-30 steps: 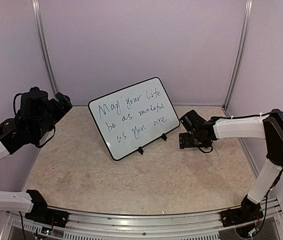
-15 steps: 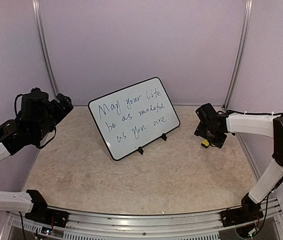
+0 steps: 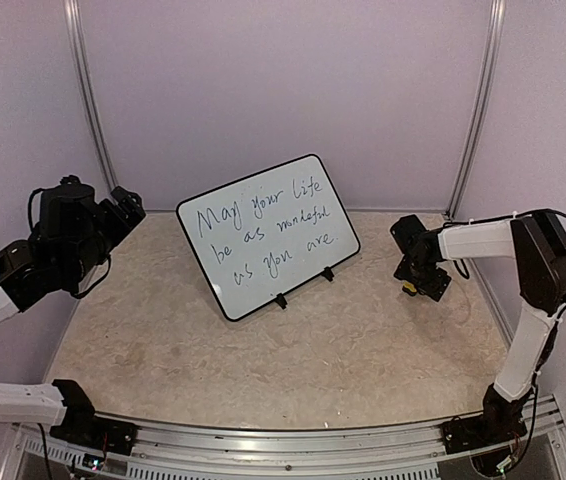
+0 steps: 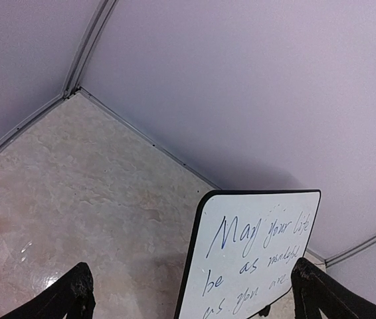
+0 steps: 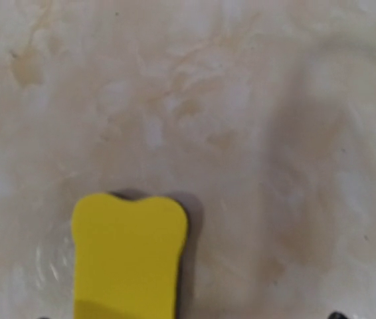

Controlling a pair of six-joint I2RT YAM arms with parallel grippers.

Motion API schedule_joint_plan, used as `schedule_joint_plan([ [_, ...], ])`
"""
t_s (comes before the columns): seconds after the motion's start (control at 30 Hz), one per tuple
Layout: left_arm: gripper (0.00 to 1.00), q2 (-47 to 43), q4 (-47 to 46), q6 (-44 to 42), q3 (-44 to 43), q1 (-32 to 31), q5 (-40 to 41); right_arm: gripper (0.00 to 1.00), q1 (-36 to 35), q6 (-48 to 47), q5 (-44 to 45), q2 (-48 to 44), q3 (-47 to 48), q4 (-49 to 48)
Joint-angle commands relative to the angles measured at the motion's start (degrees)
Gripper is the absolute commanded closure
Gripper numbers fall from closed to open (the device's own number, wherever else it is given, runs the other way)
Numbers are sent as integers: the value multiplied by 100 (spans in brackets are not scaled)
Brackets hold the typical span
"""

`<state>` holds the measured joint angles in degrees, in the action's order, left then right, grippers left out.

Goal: Erase the whiteboard
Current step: Pick up the whiteboard eraser from the center of the board.

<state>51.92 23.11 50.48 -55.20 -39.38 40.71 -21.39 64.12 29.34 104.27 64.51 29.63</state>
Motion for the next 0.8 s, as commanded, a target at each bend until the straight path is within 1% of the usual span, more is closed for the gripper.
schedule_joint_plan([
  [0.0, 1, -63, -73, -53, 78, -42, -6, 14, 94, -229, 18, 292, 302, -139],
  [0.2, 1, -60, -70, -18, 97, -61, -10, 15, 159, -322, 125, 545, 386, -269],
  [0.4, 1, -68, -55, -15, 97, -71, 7, 21, 179, -432, 189, 726, 463, -354],
  [0.5, 1, -60, -61, -12, 89, -75, -1, 28, 180, -569, 186, 813, 491, -483],
  [0.6, 1, -38, -53, -17, 75, -79, -2, 31, 179, -590, 225, 863, 501, -506],
  [0.7, 1, -37, -57, -12, 80, -79, 7, 35, 179, -598, 245, 893, 501, -498],
  [0.77, 1, -26, -57, -17, 80, -79, 8, 41, 177, -600, 238, 889, 484, -505],
])
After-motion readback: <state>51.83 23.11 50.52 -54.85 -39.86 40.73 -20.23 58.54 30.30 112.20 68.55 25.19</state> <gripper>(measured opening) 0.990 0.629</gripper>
